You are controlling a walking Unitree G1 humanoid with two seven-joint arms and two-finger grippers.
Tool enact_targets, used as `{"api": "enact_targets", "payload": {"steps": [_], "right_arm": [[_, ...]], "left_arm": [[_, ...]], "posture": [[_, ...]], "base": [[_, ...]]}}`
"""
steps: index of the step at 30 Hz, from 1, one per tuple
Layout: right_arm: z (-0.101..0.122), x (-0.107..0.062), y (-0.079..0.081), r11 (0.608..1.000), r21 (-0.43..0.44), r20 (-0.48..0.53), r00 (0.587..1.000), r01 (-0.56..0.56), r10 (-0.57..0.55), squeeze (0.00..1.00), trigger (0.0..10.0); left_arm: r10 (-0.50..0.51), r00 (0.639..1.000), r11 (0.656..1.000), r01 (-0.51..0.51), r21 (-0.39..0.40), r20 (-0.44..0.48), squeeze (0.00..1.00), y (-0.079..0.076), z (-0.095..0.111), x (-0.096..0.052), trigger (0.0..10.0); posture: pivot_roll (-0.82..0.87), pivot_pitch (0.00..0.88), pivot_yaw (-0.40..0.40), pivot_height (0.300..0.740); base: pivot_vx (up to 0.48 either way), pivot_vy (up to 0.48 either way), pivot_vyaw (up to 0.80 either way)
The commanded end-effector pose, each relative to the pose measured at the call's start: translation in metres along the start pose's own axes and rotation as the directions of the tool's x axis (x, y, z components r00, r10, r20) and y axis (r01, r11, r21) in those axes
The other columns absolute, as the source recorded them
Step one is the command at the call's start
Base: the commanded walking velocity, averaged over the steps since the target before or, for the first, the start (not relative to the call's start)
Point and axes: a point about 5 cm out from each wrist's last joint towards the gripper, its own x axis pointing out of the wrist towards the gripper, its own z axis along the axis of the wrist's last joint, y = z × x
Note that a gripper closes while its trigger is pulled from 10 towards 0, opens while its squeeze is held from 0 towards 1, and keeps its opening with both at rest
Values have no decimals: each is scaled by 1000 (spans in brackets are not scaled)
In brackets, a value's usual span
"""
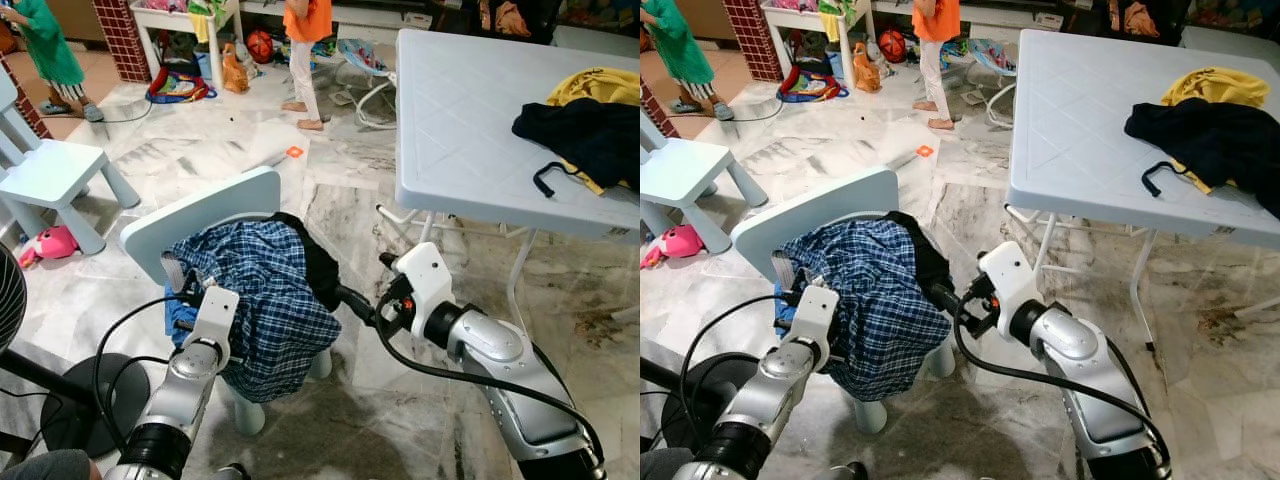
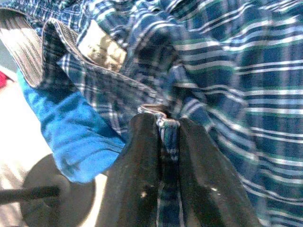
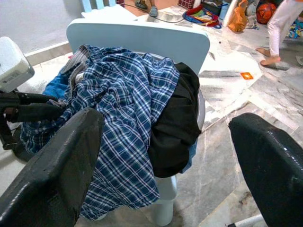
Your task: Hang hanger
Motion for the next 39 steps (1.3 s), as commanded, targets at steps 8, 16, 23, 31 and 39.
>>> {"api": "enact_targets", "payload": {"steps": [8,16,23,31,39], "right_arm": [[-1,1,-1,1000,-7,-4,1000,-11,11,0,10000],[-1,2,0,1000,-6,-3,1000,-16,16,0,10000],[-2,2,1,1000,-4,-4,1000,-17,17,0,10000],[-2,2,0,1000,-6,-3,1000,-13,13,0,10000],[-2,2,1,1000,-10,-1,1000,-16,16,0,10000]], "left_arm": [[-13,999,998,11,-56,-44,1000,-2,-7,-12,10000],[7,996,997,-13,-73,-85,1000,7,-15,-20,10000],[19,993,988,-35,-150,-113,773,9,-24,-19,10000],[62,991,980,-83,-181,-119,0,22,-26,-12,10000],[54,996,899,-82,-430,-76,0,22,-18,-7,10000]], "posture": [[-145,95,-66,740],[-138,99,-64,740],[-139,101,-66,740],[-146,106,-67,740],[-148,107,-70,740]], "base": [[0,0,0],[0,0,0],[0,0,0],[0,0,0],[0,0,0]]}}
